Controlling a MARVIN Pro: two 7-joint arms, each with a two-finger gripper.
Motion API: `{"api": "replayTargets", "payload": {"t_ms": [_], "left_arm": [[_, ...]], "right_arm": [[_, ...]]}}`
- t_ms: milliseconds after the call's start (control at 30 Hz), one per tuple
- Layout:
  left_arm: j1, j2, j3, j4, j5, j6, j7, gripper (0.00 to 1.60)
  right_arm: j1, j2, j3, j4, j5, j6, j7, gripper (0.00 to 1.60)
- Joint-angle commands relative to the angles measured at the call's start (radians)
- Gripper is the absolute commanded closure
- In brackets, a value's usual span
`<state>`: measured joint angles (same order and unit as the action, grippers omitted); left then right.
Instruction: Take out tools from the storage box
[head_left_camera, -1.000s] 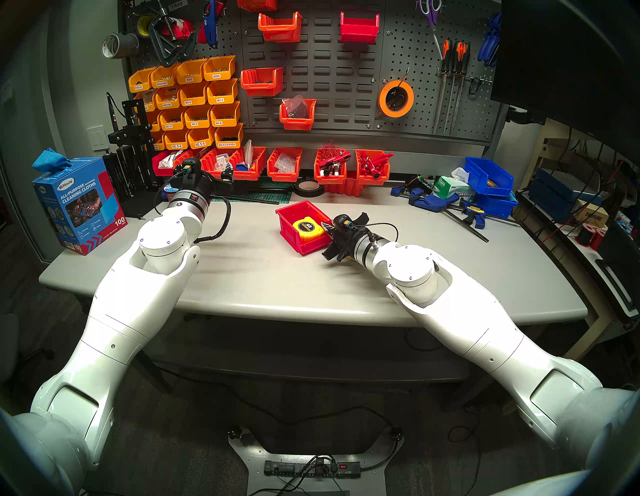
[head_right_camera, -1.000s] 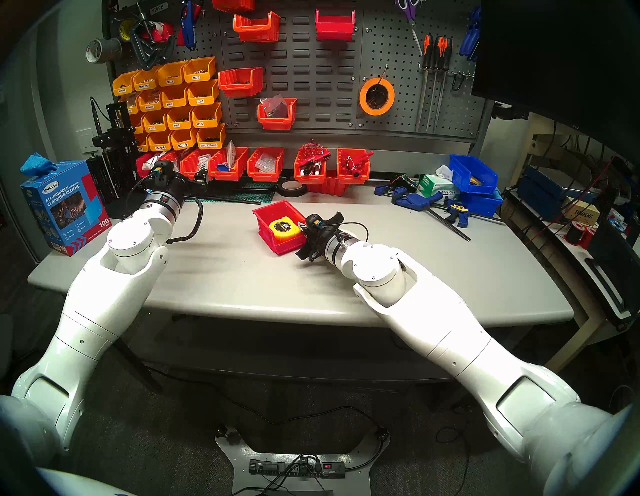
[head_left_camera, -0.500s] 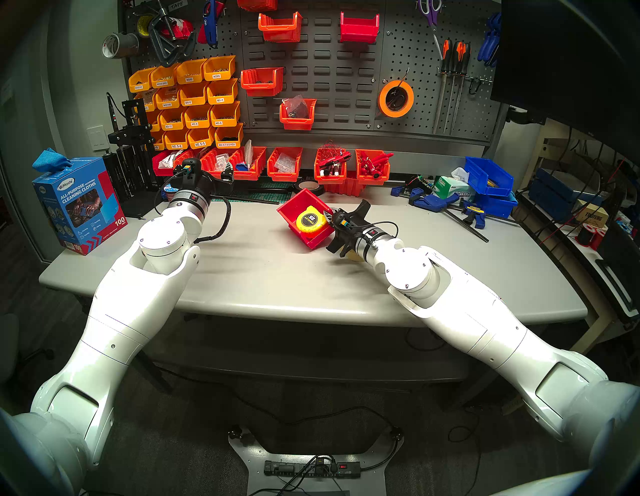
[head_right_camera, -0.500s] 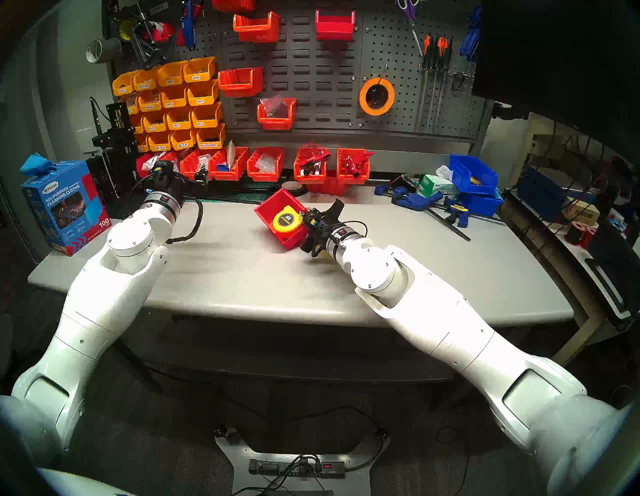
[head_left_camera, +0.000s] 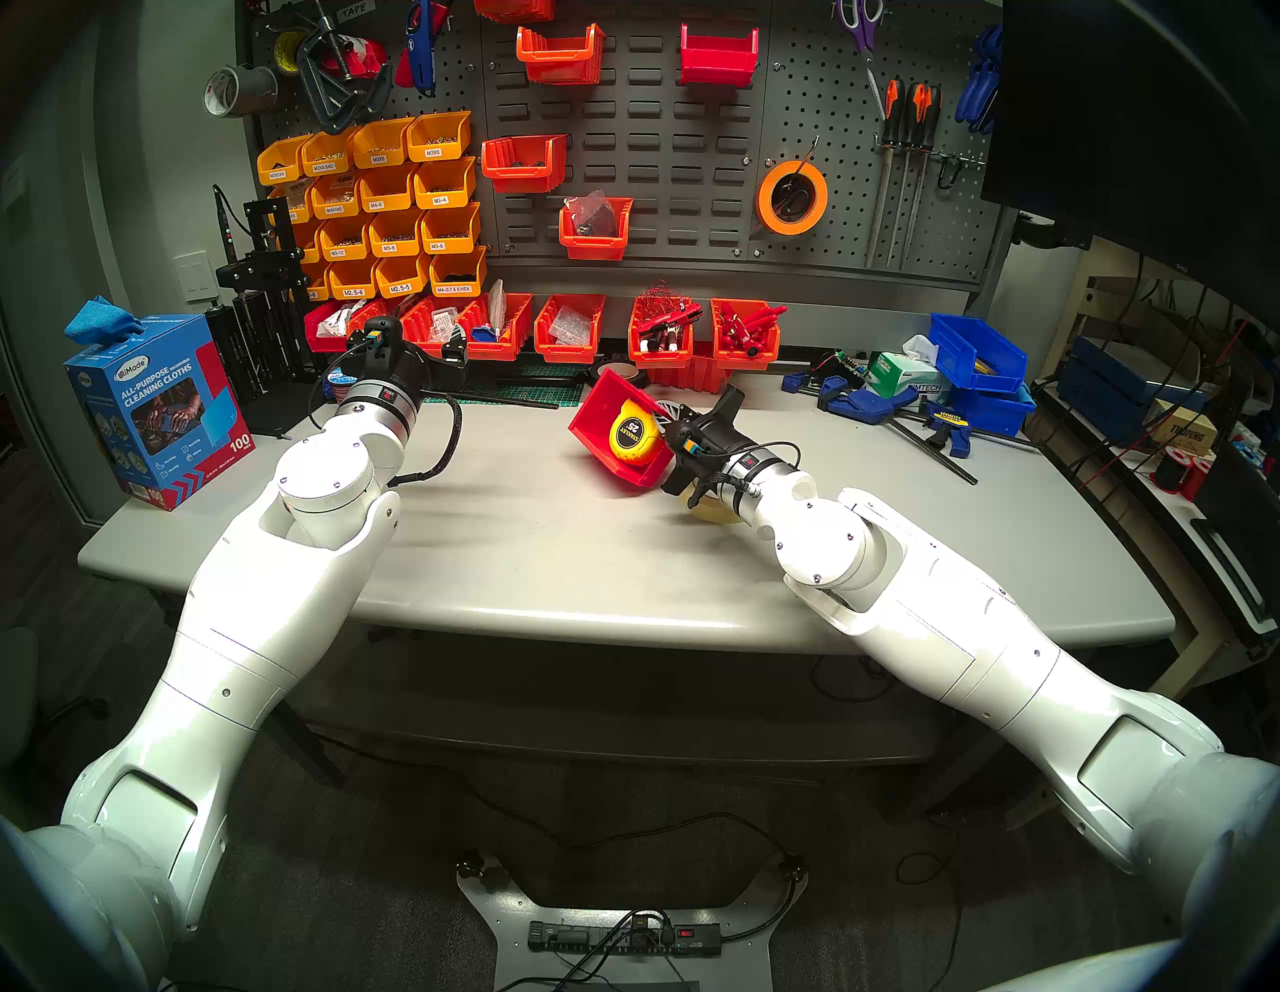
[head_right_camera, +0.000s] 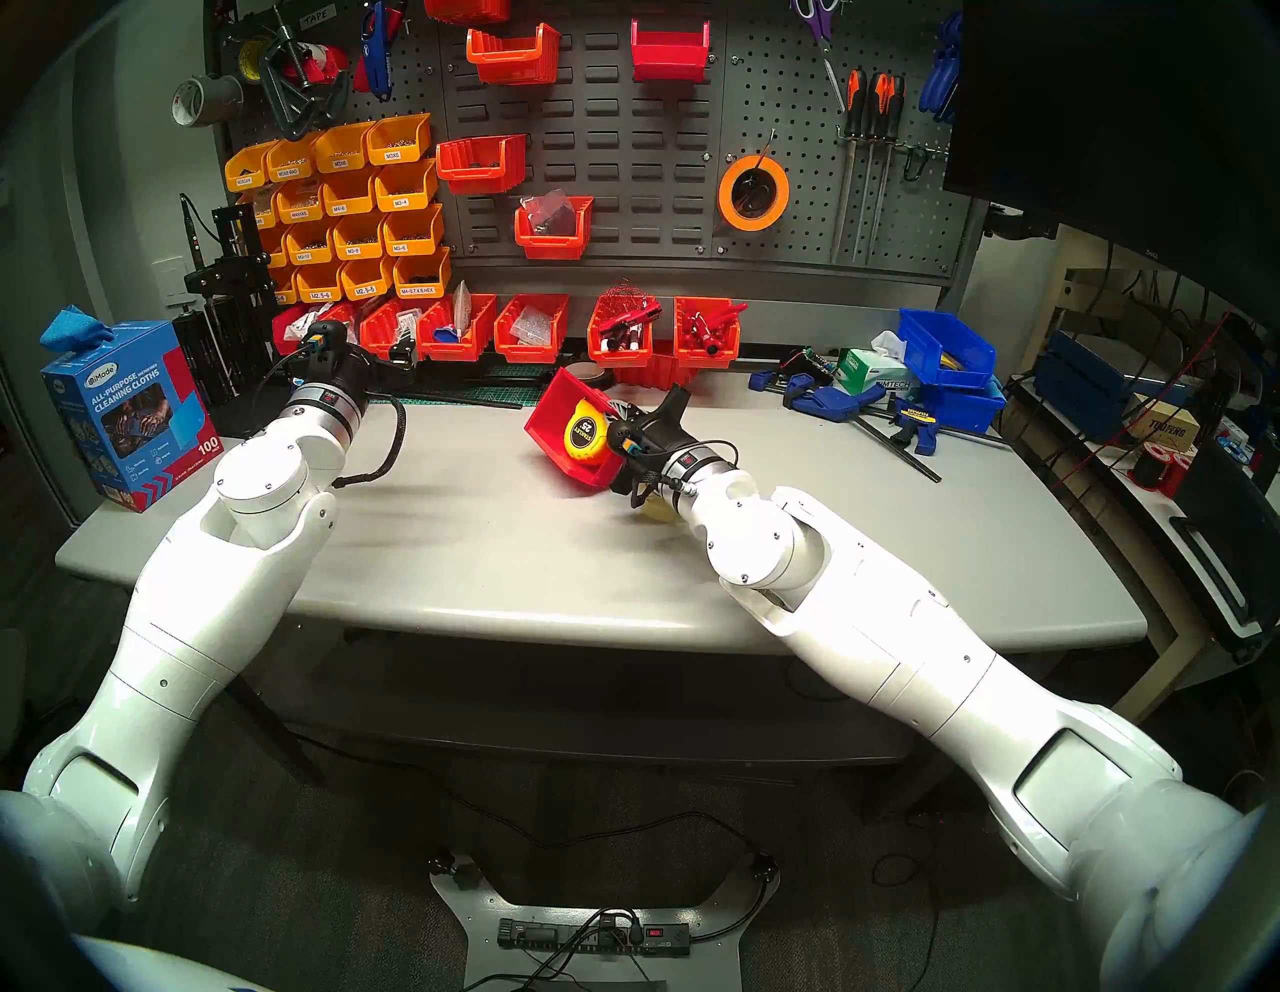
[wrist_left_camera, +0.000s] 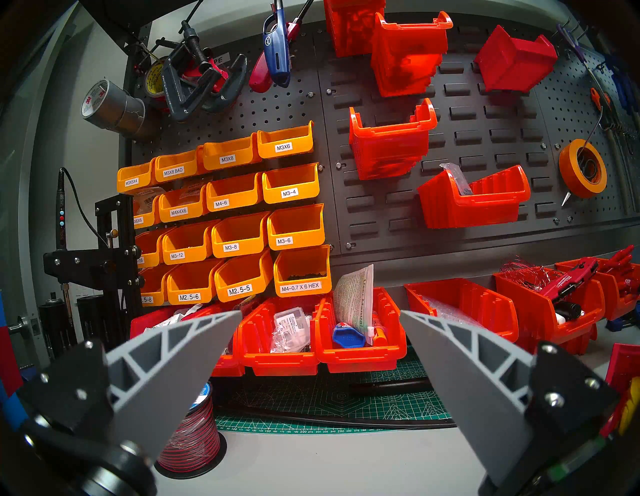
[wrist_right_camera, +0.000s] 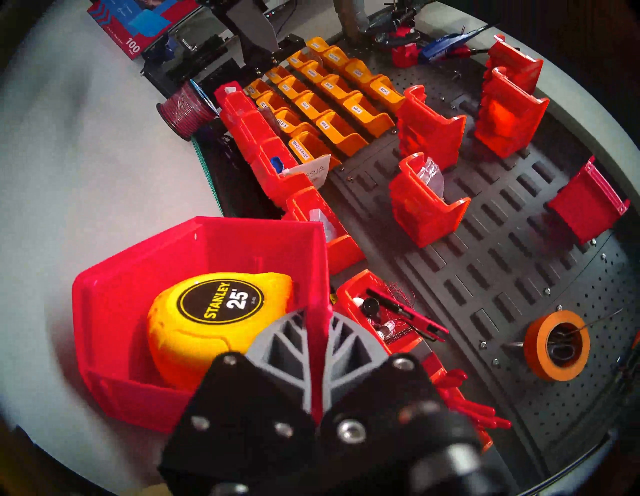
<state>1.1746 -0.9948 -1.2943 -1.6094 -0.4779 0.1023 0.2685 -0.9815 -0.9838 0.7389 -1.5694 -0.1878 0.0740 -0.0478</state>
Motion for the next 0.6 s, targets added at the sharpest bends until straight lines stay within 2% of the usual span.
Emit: {"api": "replayTargets", "payload": {"t_ms": [0,567], "left_arm": [[-0.015,0.002,-0.007,-0.008,0.0,-0.001,0.0,0.0],[-0.015,0.002,-0.007,-0.008,0.0,-0.001,0.0,0.0]], "right_arm": [[0.05,0.018,-0.012,0.001,-0.075,-0.078,-0.02,1.6],[0.087,0.018,-0.045,0.044,-0.168,-0.185,-0.006,1.6]]}}
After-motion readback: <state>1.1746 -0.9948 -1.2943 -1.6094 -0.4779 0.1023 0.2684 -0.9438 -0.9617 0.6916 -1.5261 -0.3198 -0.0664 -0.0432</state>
